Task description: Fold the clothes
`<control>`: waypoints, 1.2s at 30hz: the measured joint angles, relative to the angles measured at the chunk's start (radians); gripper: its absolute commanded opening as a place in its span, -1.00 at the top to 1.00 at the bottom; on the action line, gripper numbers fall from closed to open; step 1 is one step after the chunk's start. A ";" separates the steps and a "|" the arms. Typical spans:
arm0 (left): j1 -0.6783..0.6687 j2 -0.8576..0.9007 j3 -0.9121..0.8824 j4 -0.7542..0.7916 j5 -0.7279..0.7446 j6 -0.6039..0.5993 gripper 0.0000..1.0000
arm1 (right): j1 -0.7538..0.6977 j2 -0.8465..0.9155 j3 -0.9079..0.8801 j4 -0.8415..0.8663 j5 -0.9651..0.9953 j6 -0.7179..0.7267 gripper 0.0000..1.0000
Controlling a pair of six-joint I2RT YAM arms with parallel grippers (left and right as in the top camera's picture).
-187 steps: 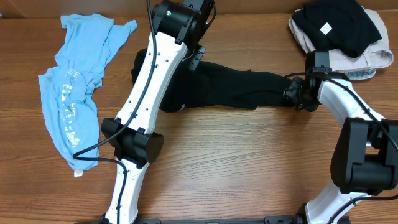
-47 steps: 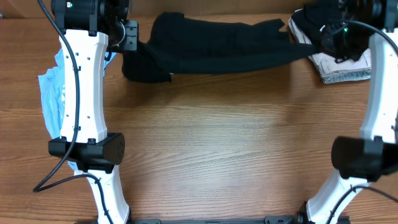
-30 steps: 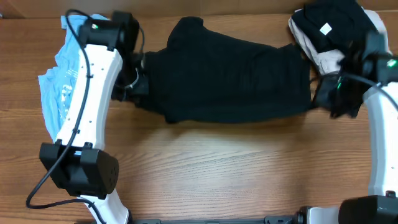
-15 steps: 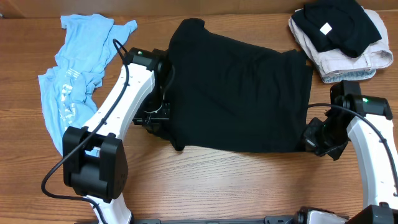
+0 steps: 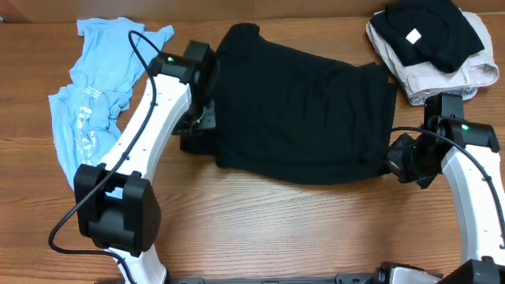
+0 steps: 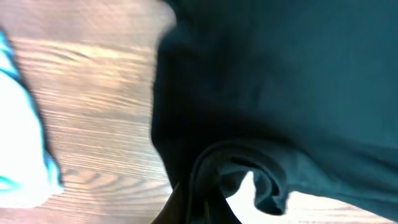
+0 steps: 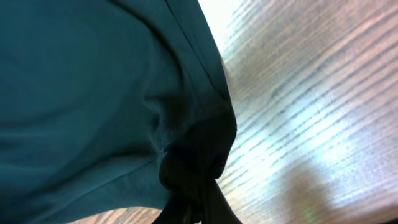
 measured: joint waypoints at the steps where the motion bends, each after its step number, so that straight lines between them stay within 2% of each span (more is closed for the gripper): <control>1: 0.004 0.000 0.023 -0.006 -0.014 -0.001 0.92 | 0.000 0.000 0.000 0.008 0.000 0.000 0.92; 5: 0.024 -0.002 0.093 -0.009 -0.060 -0.002 0.92 | -0.007 0.000 0.000 0.040 0.000 -0.001 0.92; 18: 0.056 -0.001 0.121 0.208 -0.068 0.063 0.92 | -0.052 0.005 -0.002 0.282 -0.019 -0.085 0.92; 36: 0.056 0.155 0.123 0.445 -0.099 0.080 0.91 | -0.052 0.207 -0.002 0.520 -0.032 -0.176 0.92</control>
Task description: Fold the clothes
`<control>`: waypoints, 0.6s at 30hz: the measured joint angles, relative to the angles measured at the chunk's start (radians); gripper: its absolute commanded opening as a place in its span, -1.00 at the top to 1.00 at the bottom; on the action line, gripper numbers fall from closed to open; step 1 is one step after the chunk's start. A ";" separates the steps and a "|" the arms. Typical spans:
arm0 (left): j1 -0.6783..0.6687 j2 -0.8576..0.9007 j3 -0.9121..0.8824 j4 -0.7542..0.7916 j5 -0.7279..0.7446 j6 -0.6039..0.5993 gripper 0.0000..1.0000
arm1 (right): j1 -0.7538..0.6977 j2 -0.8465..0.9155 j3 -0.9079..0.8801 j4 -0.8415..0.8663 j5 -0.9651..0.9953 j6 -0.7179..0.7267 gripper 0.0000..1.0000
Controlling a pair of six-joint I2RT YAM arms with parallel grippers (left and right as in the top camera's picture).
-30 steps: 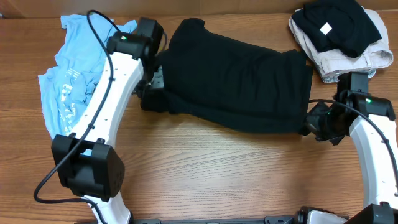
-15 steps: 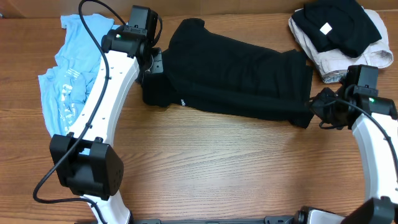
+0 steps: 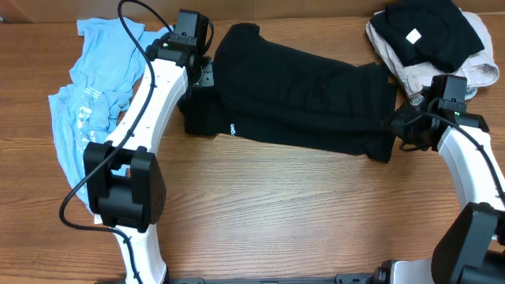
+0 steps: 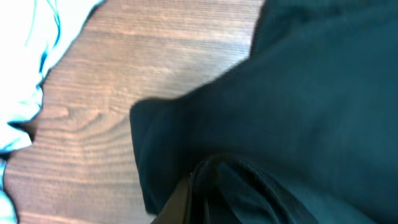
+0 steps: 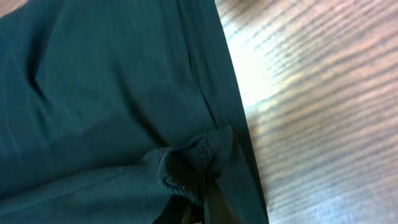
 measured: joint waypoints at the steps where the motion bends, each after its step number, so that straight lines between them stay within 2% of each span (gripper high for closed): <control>1: 0.000 0.004 0.000 0.014 -0.009 0.000 0.92 | 0.000 0.009 0.000 0.010 0.000 -0.008 0.92; 8: 0.000 0.008 0.000 0.068 -0.031 0.006 0.92 | 0.002 0.050 0.000 0.047 -0.014 -0.041 0.92; 9: 0.000 0.008 0.000 0.070 -0.031 0.010 0.75 | 0.004 0.050 0.000 0.053 -0.015 -0.043 0.64; 10: 0.000 0.008 0.000 0.071 -0.033 0.016 0.31 | 0.008 0.050 0.000 0.060 -0.017 -0.046 0.29; 11: 0.000 0.008 0.000 0.073 -0.034 0.021 -0.36 | 0.011 0.050 0.000 0.067 -0.018 -0.046 -0.15; 12: 0.000 0.008 0.000 0.077 -0.037 0.025 -1.00 | 0.016 0.050 0.000 0.072 -0.017 -0.047 -0.47; 13: 0.000 0.008 0.000 0.078 -0.038 0.031 -1.00 | 0.021 0.050 0.000 0.079 -0.017 -0.050 -0.61; 14: 0.000 0.008 0.000 0.080 -0.037 0.042 -0.99 | 0.022 0.050 0.000 0.082 -0.018 -0.051 -0.65; 18: 0.000 0.009 0.013 0.054 -0.029 0.121 -1.00 | 0.028 0.050 0.013 0.032 -0.021 -0.037 -0.71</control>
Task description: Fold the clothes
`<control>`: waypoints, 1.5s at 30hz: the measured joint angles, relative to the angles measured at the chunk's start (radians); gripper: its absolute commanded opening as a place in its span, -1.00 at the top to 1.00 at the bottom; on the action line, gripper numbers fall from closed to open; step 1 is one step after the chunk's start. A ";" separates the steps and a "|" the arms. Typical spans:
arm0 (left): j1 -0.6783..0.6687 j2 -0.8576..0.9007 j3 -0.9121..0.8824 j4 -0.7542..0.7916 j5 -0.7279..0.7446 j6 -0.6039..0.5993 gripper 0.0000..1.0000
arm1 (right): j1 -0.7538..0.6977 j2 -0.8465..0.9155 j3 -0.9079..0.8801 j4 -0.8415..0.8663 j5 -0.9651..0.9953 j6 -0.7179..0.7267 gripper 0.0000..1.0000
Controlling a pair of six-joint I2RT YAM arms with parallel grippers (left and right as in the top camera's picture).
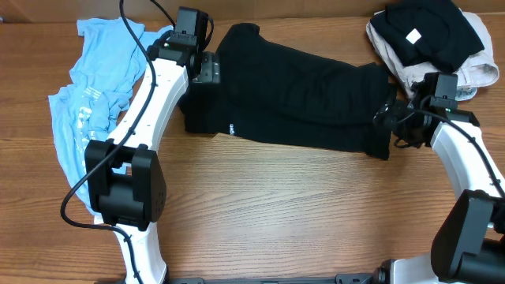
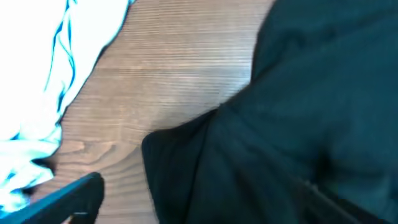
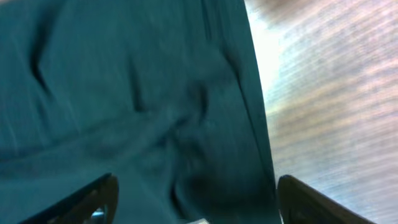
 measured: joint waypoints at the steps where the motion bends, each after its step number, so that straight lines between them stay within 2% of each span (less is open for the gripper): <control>1: 0.000 0.002 0.022 -0.039 0.005 0.017 -0.99 | 0.000 0.000 0.012 -0.035 0.000 0.006 -0.72; 6: 0.004 0.017 0.269 -0.272 0.012 0.070 -1.00 | -0.001 0.000 0.165 -0.248 0.001 0.013 -0.72; 14: 0.016 0.009 0.851 -0.658 0.011 0.089 -0.99 | -0.001 -0.094 0.490 -0.627 -0.022 0.015 -0.72; 19: 0.016 -0.004 1.045 -0.835 0.011 0.072 -1.00 | -0.001 -0.222 0.527 -0.712 -0.026 0.022 -0.71; 25: 0.014 -0.054 1.075 -0.856 0.068 0.022 -1.00 | -0.001 -0.346 0.529 -0.818 -0.020 0.035 -0.71; 28: 0.014 -0.080 1.019 -0.855 0.098 0.007 -0.99 | -0.001 -0.369 0.529 -0.891 -0.002 0.046 -0.70; 32: 0.013 -0.154 0.789 -0.853 0.155 -0.026 -0.99 | -0.001 -0.384 0.485 -0.895 0.005 0.056 -0.70; 38: 0.013 -0.200 0.372 -0.838 0.172 -0.107 -1.00 | -0.001 -0.380 0.264 -0.689 -0.009 0.056 -0.70; 41: 0.013 -0.198 0.198 -0.762 0.166 -0.129 -0.99 | -0.001 -0.376 0.134 -0.565 -0.019 0.055 -0.71; 45: 0.013 -0.198 0.015 -0.603 0.164 -0.144 -1.00 | -0.001 -0.374 0.024 -0.481 -0.023 0.048 -0.70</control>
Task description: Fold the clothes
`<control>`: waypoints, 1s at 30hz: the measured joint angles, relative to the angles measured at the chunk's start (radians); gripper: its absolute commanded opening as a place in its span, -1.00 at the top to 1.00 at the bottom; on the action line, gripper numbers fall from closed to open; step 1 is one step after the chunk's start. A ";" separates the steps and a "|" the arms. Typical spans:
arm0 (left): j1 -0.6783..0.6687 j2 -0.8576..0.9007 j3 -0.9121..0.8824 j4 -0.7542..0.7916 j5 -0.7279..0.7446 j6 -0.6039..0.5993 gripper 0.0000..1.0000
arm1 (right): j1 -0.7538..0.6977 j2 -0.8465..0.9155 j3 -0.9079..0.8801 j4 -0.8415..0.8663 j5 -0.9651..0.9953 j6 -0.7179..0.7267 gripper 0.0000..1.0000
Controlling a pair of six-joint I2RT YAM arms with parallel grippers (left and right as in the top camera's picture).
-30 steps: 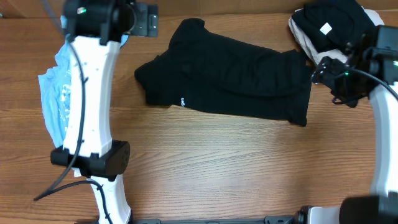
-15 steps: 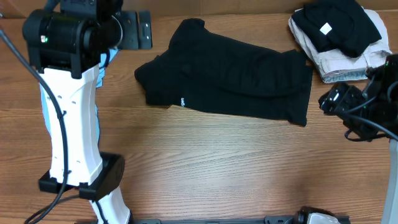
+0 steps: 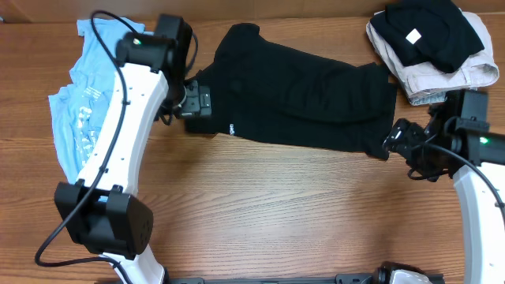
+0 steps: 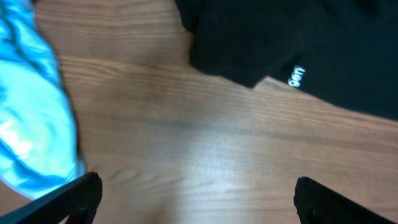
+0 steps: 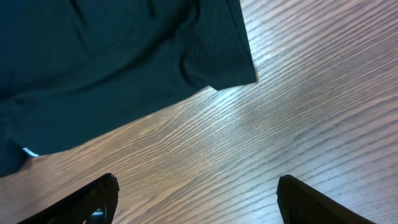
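A black garment point(image 3: 296, 99) lies folded in a long band across the table's far middle, a small white logo point(image 4: 297, 77) near its left lower corner. My left gripper point(image 3: 193, 104) hangs open at the band's left end, over bare wood in the left wrist view point(image 4: 199, 202). My right gripper point(image 3: 402, 150) stands open just off the band's right lower corner point(image 5: 239, 74), nothing between its fingers. A crumpled light blue garment point(image 3: 95, 87) lies at the far left.
A pile of folded clothes point(image 3: 430, 39), black on beige, sits at the back right corner. The wooden table point(image 3: 268, 213) stretches bare toward the front edge.
Both open grippers have drawn back from the black garment toward the front; the left now hangs off its left end, the right off its right lower corner. The garment lies unchanged.
Both grippers were shut on the near corners of the spread black garment. Then they held those corners over its far part, folding it into a band. Then both were open on the cloth, and now they are off it.
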 measured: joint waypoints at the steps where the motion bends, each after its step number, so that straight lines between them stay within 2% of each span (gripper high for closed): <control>1: 0.000 0.000 -0.044 0.046 0.000 -0.004 -1.00 | 0.000 0.000 -0.018 0.016 -0.001 -0.002 -0.70; 5: 0.003 0.000 -0.233 0.253 0.001 -0.008 -1.00 | 0.000 0.000 -0.051 0.047 -0.002 -0.009 -0.71; 10: 0.029 0.001 -0.409 0.434 0.002 -0.003 -1.00 | 0.000 0.000 -0.052 0.069 -0.002 -0.013 -0.71; 16: 0.097 0.001 -0.524 0.675 0.032 0.044 -0.82 | 0.000 0.000 -0.052 0.087 -0.002 -0.013 -0.70; 19: 0.116 0.001 -0.562 0.784 0.069 0.076 -0.79 | 0.000 0.000 -0.052 0.101 -0.002 -0.015 -0.70; 23: 0.111 0.004 -0.608 0.863 0.116 0.096 -0.73 | 0.000 0.000 -0.052 0.102 -0.002 -0.016 -0.70; 27: 0.105 0.006 -0.639 0.907 0.144 0.103 -0.45 | 0.000 0.000 -0.052 0.103 -0.002 -0.015 -0.71; 30: 0.105 0.006 -0.646 0.911 0.149 0.109 -0.03 | 0.000 0.000 -0.052 0.104 -0.002 -0.016 -0.71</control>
